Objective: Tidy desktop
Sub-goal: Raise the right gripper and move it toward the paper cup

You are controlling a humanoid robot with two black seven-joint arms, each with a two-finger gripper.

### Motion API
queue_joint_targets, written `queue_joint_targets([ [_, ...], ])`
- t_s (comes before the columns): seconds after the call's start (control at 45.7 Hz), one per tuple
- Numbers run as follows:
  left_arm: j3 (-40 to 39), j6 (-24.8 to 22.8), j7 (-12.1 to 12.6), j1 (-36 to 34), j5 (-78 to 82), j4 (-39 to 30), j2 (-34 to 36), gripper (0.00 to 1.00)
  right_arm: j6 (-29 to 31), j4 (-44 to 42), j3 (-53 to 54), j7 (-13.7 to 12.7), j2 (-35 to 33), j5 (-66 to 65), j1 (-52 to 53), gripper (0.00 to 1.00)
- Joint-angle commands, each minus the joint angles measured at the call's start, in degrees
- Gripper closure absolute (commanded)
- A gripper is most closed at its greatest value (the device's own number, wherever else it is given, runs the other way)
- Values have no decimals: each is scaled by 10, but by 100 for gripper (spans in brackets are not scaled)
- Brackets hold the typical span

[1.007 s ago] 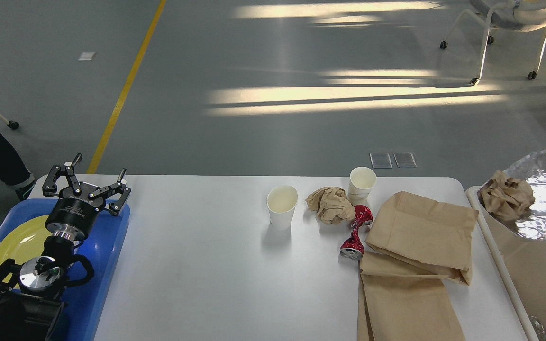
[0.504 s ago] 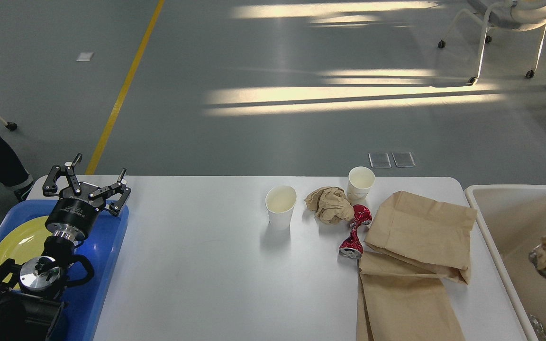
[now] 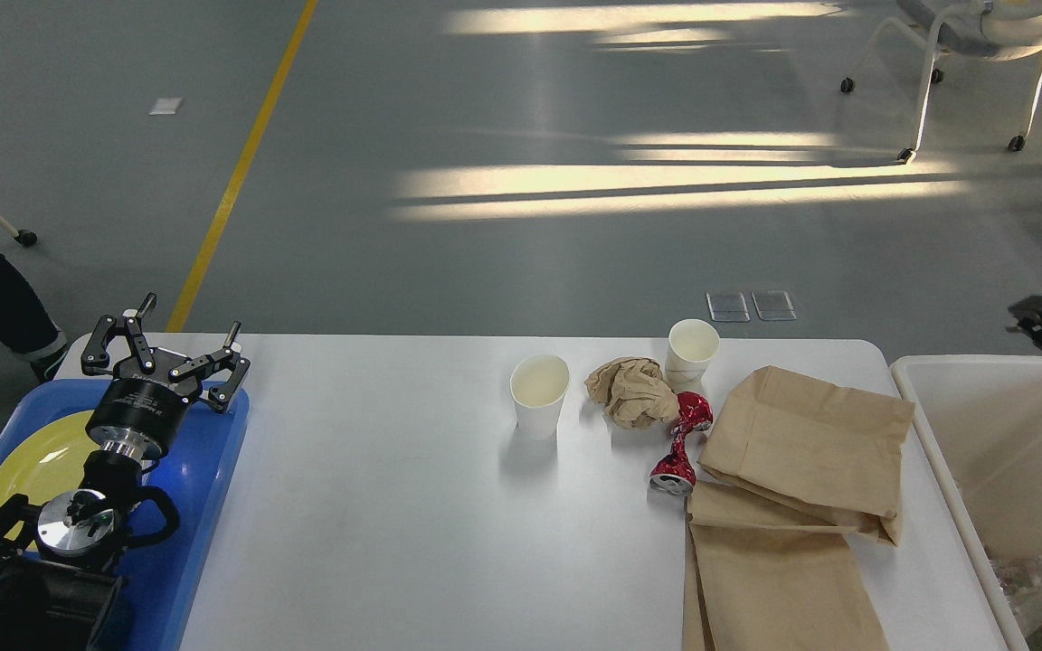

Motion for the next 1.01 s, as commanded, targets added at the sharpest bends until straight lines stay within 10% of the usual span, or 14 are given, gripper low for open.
queue_joint_targets([
  [0.0, 0, 0, 0, 0, 0, 0, 0, 4, 27, 1, -78, 0, 59, -2, 69, 0],
  [0.547, 0, 0, 0, 0, 0, 0, 0, 4, 329, 220, -241, 1, 269, 6, 392, 0],
  [0.985, 0, 0, 0, 0, 0, 0, 0, 4, 325, 278, -198, 2, 271, 7, 402, 0],
])
